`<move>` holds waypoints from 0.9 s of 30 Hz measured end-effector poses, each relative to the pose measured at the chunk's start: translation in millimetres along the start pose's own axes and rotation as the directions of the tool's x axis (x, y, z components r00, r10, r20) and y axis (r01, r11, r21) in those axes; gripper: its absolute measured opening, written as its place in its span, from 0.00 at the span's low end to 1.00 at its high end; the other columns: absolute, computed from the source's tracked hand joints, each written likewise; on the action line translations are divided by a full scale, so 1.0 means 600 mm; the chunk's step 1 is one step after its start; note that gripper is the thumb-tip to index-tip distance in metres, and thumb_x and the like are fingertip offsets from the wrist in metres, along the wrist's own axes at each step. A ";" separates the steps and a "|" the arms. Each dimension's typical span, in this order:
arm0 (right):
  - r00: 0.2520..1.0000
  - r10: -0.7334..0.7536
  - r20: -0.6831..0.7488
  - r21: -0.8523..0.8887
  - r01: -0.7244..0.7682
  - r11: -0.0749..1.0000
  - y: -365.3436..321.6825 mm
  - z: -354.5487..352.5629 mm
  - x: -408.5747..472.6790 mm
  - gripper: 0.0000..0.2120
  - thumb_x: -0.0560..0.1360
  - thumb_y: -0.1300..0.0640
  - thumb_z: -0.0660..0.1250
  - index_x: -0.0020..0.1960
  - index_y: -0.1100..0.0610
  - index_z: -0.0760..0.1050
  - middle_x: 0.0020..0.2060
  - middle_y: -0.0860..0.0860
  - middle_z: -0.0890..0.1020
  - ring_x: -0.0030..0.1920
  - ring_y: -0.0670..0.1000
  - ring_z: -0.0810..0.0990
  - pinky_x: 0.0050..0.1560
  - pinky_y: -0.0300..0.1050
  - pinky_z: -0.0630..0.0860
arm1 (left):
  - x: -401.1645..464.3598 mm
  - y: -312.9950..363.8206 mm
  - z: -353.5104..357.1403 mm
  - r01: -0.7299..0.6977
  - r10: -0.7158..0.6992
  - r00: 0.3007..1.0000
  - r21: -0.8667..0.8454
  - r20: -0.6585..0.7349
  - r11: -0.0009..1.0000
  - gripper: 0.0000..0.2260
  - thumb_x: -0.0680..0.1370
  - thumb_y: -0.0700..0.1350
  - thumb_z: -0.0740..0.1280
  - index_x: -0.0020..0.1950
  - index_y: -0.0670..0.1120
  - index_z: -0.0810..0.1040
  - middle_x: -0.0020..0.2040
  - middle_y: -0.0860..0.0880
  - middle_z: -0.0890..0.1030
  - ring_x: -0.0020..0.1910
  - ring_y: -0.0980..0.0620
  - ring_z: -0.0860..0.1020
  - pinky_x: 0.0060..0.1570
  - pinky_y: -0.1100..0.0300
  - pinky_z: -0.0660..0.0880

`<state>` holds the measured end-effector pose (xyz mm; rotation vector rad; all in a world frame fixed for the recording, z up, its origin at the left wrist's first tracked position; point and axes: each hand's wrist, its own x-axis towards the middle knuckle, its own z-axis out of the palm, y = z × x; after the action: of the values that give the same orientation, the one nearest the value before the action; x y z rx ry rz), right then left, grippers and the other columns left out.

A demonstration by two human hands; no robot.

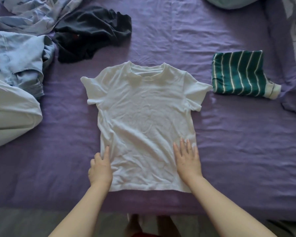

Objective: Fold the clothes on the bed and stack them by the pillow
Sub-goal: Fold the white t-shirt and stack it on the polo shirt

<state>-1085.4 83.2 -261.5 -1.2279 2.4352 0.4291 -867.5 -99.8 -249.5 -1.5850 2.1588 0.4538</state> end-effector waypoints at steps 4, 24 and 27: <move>1.000 0.021 -0.018 0.047 -0.020 0.999 -0.011 0.031 -0.055 0.38 0.60 0.68 0.64 0.70 0.56 0.63 0.67 0.62 0.72 0.67 0.65 0.65 0.59 0.68 0.65 | -0.024 -0.016 -0.008 0.026 -0.022 0.998 -0.081 0.055 0.996 0.16 0.83 0.48 0.53 0.70 0.48 0.66 0.55 0.43 0.73 0.51 0.43 0.73 0.52 0.47 0.72; 0.990 0.134 0.044 0.117 -0.138 0.983 -0.025 0.000 -0.122 0.33 0.45 0.66 0.80 0.50 0.55 0.82 0.58 0.62 0.79 0.56 0.62 0.77 0.46 0.55 0.76 | -0.053 -0.059 -0.038 -0.187 0.169 0.982 0.352 0.081 0.917 0.24 0.79 0.42 0.57 0.73 0.58 0.58 0.73 0.46 0.56 0.65 0.46 0.64 0.59 0.54 0.67; 0.998 0.067 0.013 0.143 -0.068 0.987 -0.030 -0.014 -0.072 0.33 0.43 0.60 0.81 0.49 0.55 0.82 0.55 0.61 0.81 0.57 0.62 0.78 0.55 0.59 0.72 | -0.039 -0.002 -0.043 -0.270 0.256 0.963 0.309 0.084 0.912 0.25 0.79 0.40 0.57 0.74 0.53 0.57 0.78 0.44 0.45 0.76 0.44 0.51 0.71 0.49 0.55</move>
<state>-1048.7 99.4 -236.0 -1.0845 2.4594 0.2713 -864.1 -93.6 -215.4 -1.1075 2.2863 0.2004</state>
